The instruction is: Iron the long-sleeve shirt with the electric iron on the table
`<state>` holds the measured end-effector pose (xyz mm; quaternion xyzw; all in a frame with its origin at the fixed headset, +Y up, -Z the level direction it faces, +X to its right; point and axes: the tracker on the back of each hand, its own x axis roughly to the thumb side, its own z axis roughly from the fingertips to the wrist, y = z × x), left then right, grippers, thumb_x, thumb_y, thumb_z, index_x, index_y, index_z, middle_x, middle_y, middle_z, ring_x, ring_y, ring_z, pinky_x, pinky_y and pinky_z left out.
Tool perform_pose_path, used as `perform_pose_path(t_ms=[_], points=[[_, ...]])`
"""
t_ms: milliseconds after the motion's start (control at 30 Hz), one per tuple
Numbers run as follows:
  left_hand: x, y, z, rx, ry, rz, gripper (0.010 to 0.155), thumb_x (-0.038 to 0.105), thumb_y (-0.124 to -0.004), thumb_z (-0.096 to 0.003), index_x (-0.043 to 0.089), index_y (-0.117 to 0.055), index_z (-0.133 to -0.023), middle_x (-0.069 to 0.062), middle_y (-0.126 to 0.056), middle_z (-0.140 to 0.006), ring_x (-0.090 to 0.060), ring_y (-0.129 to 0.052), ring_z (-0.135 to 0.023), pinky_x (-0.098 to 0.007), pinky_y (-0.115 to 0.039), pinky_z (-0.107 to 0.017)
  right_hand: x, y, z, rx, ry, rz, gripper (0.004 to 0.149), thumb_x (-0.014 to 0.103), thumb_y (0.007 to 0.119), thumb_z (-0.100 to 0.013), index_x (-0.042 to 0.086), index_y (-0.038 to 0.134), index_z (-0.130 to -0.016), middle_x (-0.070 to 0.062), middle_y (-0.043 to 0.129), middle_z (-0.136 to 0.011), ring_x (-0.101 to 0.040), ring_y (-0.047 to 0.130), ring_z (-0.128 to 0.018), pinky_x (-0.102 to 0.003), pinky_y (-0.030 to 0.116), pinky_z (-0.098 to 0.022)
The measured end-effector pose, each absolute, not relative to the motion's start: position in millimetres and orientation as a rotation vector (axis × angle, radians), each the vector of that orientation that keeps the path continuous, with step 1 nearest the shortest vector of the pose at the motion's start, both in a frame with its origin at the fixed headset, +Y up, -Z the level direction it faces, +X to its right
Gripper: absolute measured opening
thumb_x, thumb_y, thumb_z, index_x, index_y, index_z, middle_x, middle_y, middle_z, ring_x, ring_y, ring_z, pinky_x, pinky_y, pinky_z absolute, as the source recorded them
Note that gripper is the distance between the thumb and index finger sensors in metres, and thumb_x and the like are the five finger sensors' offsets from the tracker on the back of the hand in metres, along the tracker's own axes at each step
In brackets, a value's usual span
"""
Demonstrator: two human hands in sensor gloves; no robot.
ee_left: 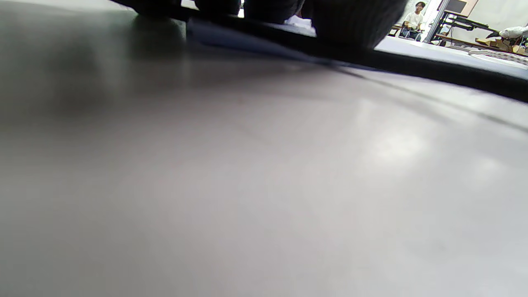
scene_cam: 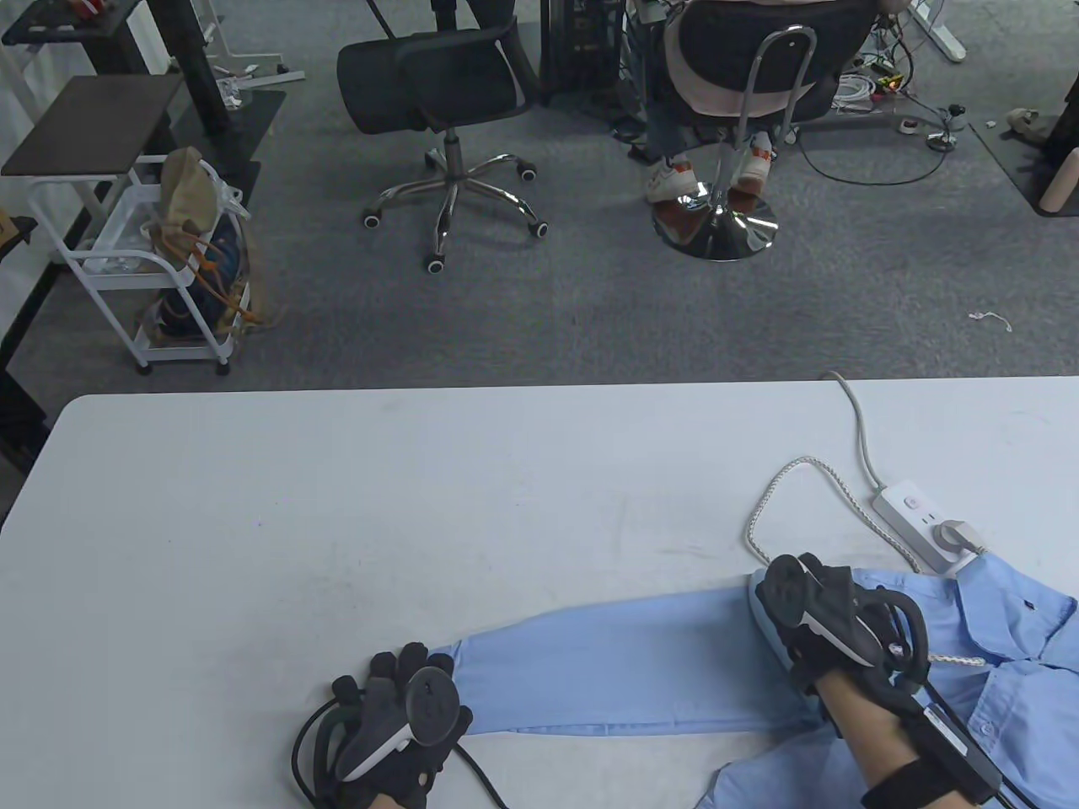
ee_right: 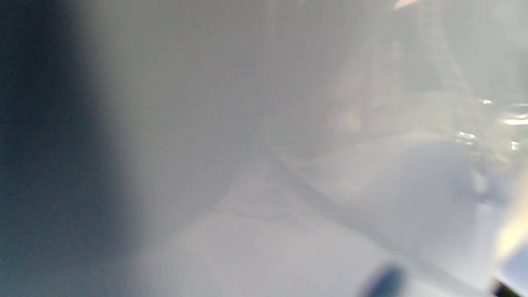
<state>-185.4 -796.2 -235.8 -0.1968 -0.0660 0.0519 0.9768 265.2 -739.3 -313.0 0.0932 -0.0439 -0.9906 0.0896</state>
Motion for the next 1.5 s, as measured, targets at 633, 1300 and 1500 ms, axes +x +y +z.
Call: perform_pose_path(t_ms=[633, 1300, 1500], points=[[-186, -796, -236, -0.401, -0.149, 0.096, 0.075, 0.054, -0.062, -0.0590, 0.013, -0.044, -0.118, -0.024, -0.034, -0.125, -0.059, -0.038, -0.112, -0.084, -0.026, -0.066, 290, -733, -320, 0.273, -0.315, -2.688, 0.073, 0.055, 0.056, -0.059, -0.004, 0.063, -0.101, -0.022, 0.085, -0.073, -0.026, 0.098, -0.037, -0.055, 0.085, -0.036], [-188, -795, -237, -0.433, -0.157, 0.119, 0.075, 0.054, -0.063, -0.0594, 0.012, -0.043, -0.119, -0.025, -0.032, -0.124, -0.059, -0.035, -0.112, -0.084, -0.026, -0.065, 354, -652, -355, 0.435, 0.255, -3.785, 0.062, 0.041, 0.083, -0.057, 0.006, 0.062, -0.103, -0.025, 0.078, -0.095, -0.031, 0.108, -0.058, -0.055, 0.091, -0.046], [-188, -796, -237, -0.433, -0.152, 0.131, 0.076, 0.055, -0.063, -0.0593, 0.012, -0.043, -0.119, -0.025, -0.032, -0.124, -0.059, -0.035, -0.112, -0.084, -0.026, -0.065, 367, -708, -381, 0.591, 0.514, -3.717, 0.061, 0.039, 0.084, -0.057, 0.006, 0.061, -0.102, -0.027, 0.076, -0.095, -0.034, 0.107, -0.060, -0.057, 0.090, -0.048]])
